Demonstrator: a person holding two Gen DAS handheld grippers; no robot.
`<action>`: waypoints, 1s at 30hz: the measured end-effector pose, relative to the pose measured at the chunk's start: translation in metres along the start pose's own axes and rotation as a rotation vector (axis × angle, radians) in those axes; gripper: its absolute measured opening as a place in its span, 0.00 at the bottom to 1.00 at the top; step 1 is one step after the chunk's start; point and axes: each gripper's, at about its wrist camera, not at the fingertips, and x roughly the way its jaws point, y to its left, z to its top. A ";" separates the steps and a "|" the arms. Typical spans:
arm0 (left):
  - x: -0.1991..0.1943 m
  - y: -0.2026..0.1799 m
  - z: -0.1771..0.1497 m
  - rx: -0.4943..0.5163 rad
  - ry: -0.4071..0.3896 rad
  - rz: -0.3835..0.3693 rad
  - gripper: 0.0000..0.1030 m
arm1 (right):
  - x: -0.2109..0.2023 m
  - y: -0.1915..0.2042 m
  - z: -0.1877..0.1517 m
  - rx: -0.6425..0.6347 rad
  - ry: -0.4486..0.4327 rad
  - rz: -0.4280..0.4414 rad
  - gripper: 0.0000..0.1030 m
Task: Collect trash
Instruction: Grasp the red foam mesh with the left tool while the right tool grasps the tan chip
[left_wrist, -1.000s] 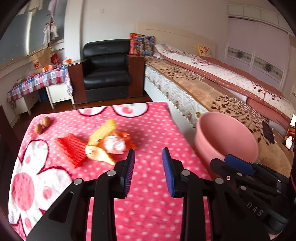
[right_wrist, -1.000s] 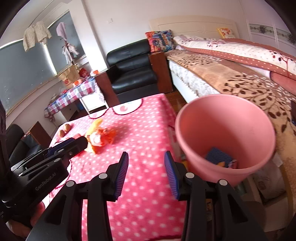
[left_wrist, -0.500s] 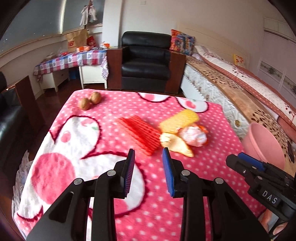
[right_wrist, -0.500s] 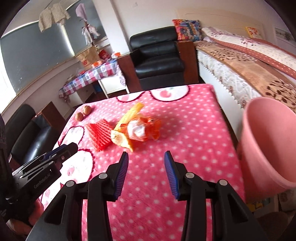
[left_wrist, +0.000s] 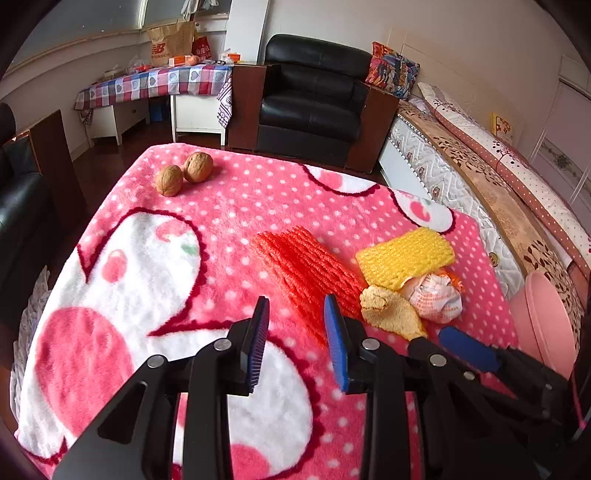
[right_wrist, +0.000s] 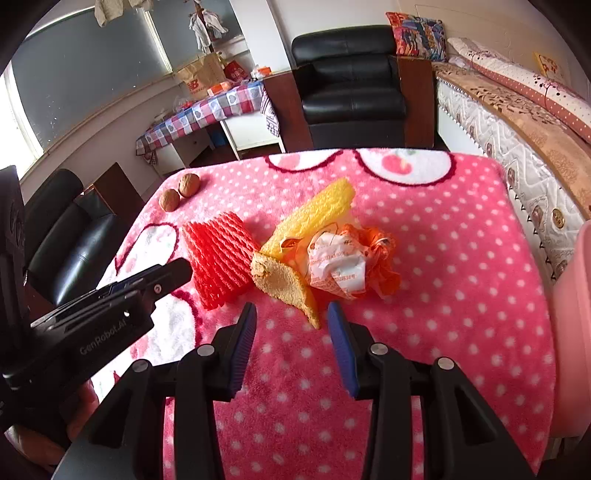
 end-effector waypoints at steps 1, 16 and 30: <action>0.003 -0.001 0.001 -0.001 0.003 -0.001 0.30 | 0.003 0.001 0.000 0.002 0.005 0.003 0.39; 0.025 -0.008 0.002 0.012 0.030 0.034 0.15 | 0.030 0.000 0.005 -0.003 0.037 0.000 0.16; -0.016 0.001 -0.003 0.006 -0.042 0.016 0.07 | -0.002 -0.010 -0.011 0.027 0.024 0.014 0.06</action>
